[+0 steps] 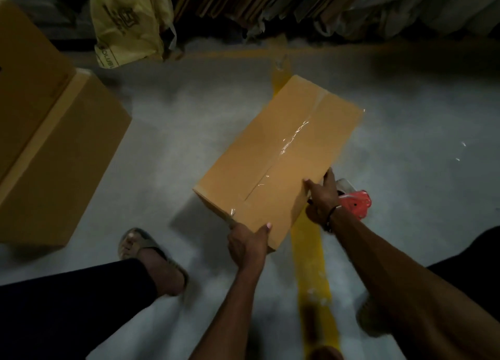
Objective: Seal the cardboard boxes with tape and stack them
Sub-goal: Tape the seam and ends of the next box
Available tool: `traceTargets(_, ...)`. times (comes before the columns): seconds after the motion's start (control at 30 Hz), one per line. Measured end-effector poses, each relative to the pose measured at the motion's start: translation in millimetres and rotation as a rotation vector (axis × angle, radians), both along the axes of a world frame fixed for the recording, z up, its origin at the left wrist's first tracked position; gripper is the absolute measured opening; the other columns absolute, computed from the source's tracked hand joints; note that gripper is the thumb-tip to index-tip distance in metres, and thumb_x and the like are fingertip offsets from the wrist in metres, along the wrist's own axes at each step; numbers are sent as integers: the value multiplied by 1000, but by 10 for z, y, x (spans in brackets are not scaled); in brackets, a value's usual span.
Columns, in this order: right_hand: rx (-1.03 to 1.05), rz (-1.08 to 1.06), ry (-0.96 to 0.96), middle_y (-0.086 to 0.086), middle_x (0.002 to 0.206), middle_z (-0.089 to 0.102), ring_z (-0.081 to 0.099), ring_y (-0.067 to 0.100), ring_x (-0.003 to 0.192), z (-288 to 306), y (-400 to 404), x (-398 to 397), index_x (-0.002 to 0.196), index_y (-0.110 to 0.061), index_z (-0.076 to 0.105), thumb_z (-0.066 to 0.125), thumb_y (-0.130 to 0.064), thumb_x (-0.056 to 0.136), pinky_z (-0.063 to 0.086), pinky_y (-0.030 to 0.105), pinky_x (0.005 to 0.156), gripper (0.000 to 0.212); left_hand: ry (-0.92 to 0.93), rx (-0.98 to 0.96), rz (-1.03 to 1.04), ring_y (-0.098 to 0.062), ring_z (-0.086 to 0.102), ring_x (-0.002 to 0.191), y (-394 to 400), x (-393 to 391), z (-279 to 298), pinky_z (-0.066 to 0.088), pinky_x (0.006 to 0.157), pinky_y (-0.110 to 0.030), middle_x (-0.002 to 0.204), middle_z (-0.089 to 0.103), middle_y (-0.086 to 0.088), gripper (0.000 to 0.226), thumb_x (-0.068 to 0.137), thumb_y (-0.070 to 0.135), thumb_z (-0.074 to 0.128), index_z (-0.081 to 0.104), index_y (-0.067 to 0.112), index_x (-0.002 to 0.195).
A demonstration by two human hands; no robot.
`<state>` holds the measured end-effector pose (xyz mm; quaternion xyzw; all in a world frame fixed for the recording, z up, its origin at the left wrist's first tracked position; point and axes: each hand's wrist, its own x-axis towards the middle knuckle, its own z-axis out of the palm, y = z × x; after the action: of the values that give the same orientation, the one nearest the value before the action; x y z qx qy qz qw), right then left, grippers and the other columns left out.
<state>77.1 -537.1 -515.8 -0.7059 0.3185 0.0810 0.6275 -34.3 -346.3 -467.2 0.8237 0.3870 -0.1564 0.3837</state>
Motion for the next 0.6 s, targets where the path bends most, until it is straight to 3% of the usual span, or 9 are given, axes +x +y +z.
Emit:
traceTargets(0.1,-3,-11,-8,0,164,31,34,27,147,-57,250,-370,161,-31,19,80,-38,86,34,51,119,97,-58,104,-29,-36,67,104,-29,-33,-64,54,78,-40,114,71,-14,56,92,59,67,68,9,117)
traceTargets(0.2,109,-57,53,-8,159,39,44,26,142,-93,541,-808,157,-42,22,83,-71,65,43,58,111,114,-134,224,-6,-34,67,92,246,48,-97,43,68,-34,96,71,-11,53,99,62,52,67,12,90)
traceTargets(0.3,254,-56,198,-11,167,19,33,35,147,-93,779,-1143,155,-54,7,73,-70,78,49,69,95,103,-323,245,72,-41,61,106,646,373,-108,43,76,-40,113,63,-19,37,94,43,69,54,10,103)
traceTargets(0.37,359,-64,158,-15,168,10,27,34,149,-92,847,-1249,156,-55,5,71,-60,86,55,69,82,96,-322,232,-22,-44,50,123,954,633,-150,45,93,-49,132,53,-21,47,90,34,75,52,8,123)
traceTargets(0.47,401,-128,74,-15,164,25,36,25,143,-188,803,-1229,157,-48,23,78,-59,78,57,67,79,97,-210,110,-308,-40,55,126,1289,887,-166,46,100,-45,137,59,-19,51,96,35,70,56,9,136)
traceTargets(0.53,237,-146,18,-9,155,45,47,21,138,-222,691,-1187,153,-35,41,81,-71,67,52,63,98,102,-191,80,-388,-38,64,115,1350,914,-138,48,93,-36,125,69,-19,46,94,37,73,64,7,127)
traceTargets(0.6,56,-165,-31,-6,139,63,59,18,127,-272,483,-1138,141,-25,58,80,-72,66,50,55,105,90,-178,84,-379,-35,66,109,1278,847,-101,46,85,-32,116,72,-17,45,87,41,80,68,7,113)
